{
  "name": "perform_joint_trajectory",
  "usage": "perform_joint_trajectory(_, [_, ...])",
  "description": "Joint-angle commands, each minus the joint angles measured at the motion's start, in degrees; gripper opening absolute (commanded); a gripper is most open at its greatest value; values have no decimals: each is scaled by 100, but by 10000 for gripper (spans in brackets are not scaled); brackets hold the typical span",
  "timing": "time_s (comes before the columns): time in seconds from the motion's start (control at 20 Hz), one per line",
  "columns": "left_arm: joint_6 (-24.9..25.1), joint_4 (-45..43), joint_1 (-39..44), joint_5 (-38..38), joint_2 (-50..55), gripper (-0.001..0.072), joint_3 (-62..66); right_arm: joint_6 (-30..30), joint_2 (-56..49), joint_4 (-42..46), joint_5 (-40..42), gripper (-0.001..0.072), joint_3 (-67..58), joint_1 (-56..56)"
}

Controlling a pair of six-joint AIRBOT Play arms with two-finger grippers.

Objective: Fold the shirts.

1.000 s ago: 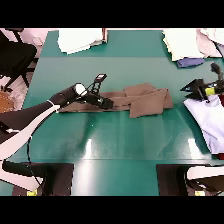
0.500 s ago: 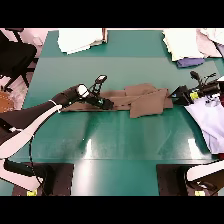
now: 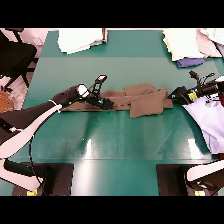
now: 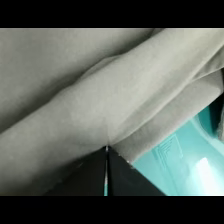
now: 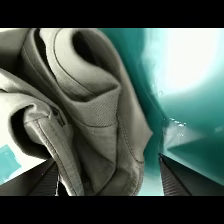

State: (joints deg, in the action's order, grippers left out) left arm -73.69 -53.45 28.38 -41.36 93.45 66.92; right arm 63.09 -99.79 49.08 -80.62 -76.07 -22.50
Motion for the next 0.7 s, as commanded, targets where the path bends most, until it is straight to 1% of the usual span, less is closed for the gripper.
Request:
perform_joint_trajectory(0.0, [-2, 24, -4, -22, 4, 21, 0, -103, -136, 35, 24, 720, -2, 129])
perform_joint_trajectory(0.15, [0, 85, -4, -94, 4, 21, 0, -105, -404, 35, -179, 720, -2, 391])
perform_joint_trajectory(0.4, [0, 101, -4, -153, 4, 21, 0, -166, -470, 42, -153, 719, -2, 872])
perform_joint_trajectory(0.5, [0, 103, -4, -177, 4, 21, 0, -166, -470, 39, -144, 700, -2, 997])
perform_joint_trajectory(0.55, [2, 105, -4, -192, 4, 21, 0, -164, -470, 37, -151, 652, -2, 1003])
perform_joint_trajectory(0.6, [0, 107, -4, -214, 4, 21, 0, -164, -468, 17, -192, 468, -2, 1003])
perform_joint_trajectory(0.65, [0, 107, -4, -234, 4, 21, 0, -164, -468, -9, -256, 199, -4, 981])
